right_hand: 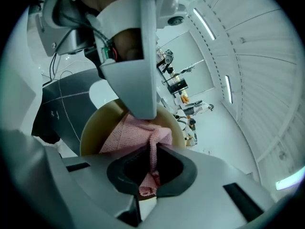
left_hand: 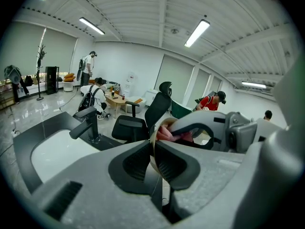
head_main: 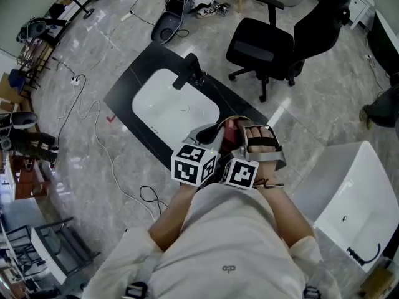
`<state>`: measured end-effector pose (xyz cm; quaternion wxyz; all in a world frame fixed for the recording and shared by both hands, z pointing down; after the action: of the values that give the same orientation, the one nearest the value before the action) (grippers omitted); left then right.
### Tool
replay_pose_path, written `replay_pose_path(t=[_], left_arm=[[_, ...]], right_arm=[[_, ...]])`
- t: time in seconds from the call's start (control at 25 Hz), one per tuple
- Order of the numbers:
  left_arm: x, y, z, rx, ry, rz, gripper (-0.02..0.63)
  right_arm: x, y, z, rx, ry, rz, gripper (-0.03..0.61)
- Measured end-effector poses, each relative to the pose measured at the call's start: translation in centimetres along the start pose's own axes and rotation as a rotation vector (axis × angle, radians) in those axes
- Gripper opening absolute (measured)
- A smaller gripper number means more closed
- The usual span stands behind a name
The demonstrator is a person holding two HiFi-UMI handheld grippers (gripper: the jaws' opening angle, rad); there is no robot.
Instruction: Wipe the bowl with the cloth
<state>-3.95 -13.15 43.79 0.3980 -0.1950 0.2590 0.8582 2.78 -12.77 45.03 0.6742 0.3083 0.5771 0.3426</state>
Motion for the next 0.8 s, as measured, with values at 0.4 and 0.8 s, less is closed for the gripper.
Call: replay_pose_path(t=[0.4,0.8], left_arm=[[0.3,0.9,-0.1,0.019,-0.015,-0.027,0.032],[0.2,0.8,-0.1,0.015,-0.022,-0.026,0.034]], right_arm=[[0.2,2.2,-0.1,0.0,0.007,-0.071,0.017],[1.4,3.9,-2.8,-0.087,-0.133,-0.148,0.017]])
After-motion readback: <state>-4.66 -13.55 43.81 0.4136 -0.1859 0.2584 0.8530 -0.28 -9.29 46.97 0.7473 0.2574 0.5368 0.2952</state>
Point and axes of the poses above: the fingertips, and each gripper's own axes: x backward along the fingers, y to its left, z out of its underside, the point moved 5 cm from there along x, backward along the fingers, and after that the axes turned 3 degrees about y, right-handed, at the moved point
